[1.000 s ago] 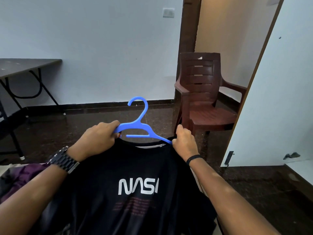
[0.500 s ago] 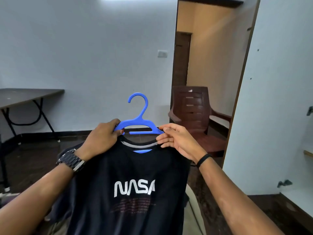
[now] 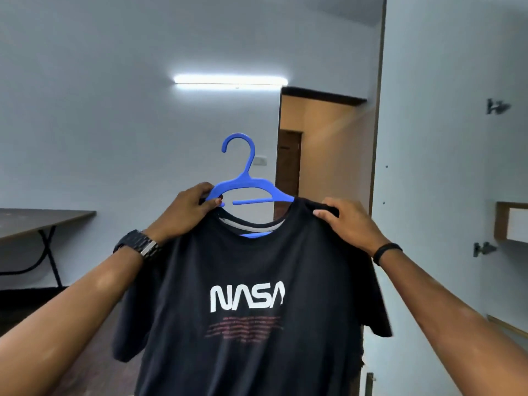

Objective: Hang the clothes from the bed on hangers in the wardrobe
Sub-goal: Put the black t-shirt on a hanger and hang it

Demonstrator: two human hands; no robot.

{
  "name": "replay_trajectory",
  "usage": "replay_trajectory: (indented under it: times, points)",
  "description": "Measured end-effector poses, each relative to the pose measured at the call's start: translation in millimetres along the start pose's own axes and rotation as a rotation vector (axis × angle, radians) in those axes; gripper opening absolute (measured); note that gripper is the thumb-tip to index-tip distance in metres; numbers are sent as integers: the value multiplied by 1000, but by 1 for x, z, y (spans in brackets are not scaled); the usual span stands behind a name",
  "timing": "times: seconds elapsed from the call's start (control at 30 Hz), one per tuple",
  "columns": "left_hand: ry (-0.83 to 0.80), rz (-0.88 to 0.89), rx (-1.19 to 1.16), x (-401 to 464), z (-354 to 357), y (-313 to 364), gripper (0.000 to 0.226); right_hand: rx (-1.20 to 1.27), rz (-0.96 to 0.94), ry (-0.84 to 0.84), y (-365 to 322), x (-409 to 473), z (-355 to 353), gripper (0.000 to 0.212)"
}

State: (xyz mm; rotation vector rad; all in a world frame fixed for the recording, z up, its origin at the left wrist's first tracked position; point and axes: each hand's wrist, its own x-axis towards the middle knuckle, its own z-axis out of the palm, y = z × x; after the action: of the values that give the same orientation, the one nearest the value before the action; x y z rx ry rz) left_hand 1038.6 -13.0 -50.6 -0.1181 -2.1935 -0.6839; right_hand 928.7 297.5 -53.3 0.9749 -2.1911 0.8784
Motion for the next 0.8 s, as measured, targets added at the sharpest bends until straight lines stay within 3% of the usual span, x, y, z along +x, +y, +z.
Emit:
replay_trajectory:
  times: [0.2, 0.33, 0.47, 0.53, 0.7, 0.8]
  points:
    - [-22, -12, 154, 14, -13, 3, 22, -172, -83, 264, -16, 11, -57, 12]
    - [-27, -33, 295, 21, -12, 10, 26, -227, -90, 243, -26, 9, -71, 19]
    - [38, 64, 89, 35, -3, 42, 23, -150, -41, 221, -30, 4, -79, 29]
    - [80, 60, 102, 44, 0, 52, 24, -55, -24, 212, -31, 2, -86, 33]
    - [120, 35, 266, 68, 2, 61, 30, 22, 106, 120, -15, -4, -119, 10]
    - [114, 19, 311, 77, 2, 63, 33, 90, 211, 106, -3, -8, -142, 21]
